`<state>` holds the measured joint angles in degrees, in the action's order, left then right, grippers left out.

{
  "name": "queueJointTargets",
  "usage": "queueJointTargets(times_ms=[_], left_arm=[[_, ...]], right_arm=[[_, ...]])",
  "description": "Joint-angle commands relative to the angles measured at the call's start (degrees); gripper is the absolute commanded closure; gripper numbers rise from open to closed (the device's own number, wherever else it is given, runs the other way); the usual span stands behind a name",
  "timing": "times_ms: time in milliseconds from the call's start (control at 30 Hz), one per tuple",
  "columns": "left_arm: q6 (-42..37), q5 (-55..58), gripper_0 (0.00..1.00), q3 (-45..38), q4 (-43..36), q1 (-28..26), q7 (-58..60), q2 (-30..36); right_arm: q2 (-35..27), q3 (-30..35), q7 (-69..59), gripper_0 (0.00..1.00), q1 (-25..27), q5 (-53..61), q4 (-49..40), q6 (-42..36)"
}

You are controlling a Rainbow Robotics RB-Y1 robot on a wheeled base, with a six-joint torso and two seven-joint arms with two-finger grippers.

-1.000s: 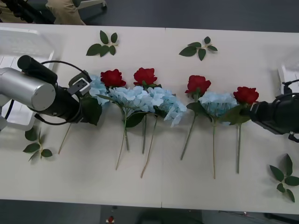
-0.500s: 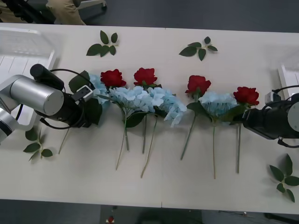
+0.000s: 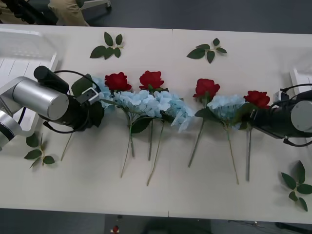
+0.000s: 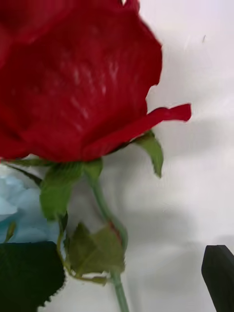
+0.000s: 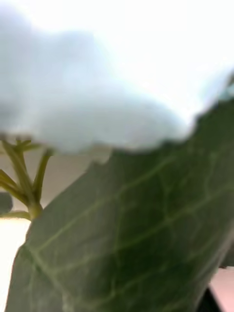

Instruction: Put the red flowers into the right box and the blue flowers into the left box

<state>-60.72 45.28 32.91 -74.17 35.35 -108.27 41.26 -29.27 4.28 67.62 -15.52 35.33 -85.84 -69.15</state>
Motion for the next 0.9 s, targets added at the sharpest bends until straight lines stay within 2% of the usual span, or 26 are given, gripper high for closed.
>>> queueJointTargets(times_ms=[33,400,433,500,533,633,767,900], left_arm=[[0.51,-0.80,1.00,-0.39,-0.53,1.22,-2.91,0.05],[0.51,-0.28,1.00,-0.57,-0.89,1.57,-2.91,1.10],[0.51,-0.10,1.00,-0.57,-1.68,1.74,-3.00,2.07],[0.51,0.34,1.00,-0.57,-3.87,1.83,-2.91,4.18],[0.51,0.43,1.00,-0.57,-4.66,1.83,-2.91,4.88],[0.34,3.85,1.00,-1.36,-9.50,2.10,-2.91,10.33],[-4.50,9.48,1.00,-4.52,-13.72,4.03,-2.91,16.31],[-15.57,8.25,1.00,-11.29,-18.11,6.58,-3.70,20.79]], right_arm=[[-1.66,-0.42,-0.74,0.00,-1.88,-0.53,1.55,1.29],[-1.66,-2.17,-0.91,0.01,-2.50,-1.05,6.04,5.34],[-1.58,-2.26,-1.00,0.08,-2.50,-1.05,6.12,5.43],[-1.58,-2.26,-1.00,0.37,-2.59,-1.05,6.12,5.43],[-1.58,-2.35,-1.09,0.41,-2.50,-1.05,6.21,5.43],[-1.58,-2.35,-1.18,0.65,-2.50,-1.05,6.12,5.43],[-1.58,-2.35,-1.44,0.88,-2.50,-1.05,6.21,5.51],[-1.58,-2.35,-1.53,1.00,-2.50,-1.05,6.21,5.87]])
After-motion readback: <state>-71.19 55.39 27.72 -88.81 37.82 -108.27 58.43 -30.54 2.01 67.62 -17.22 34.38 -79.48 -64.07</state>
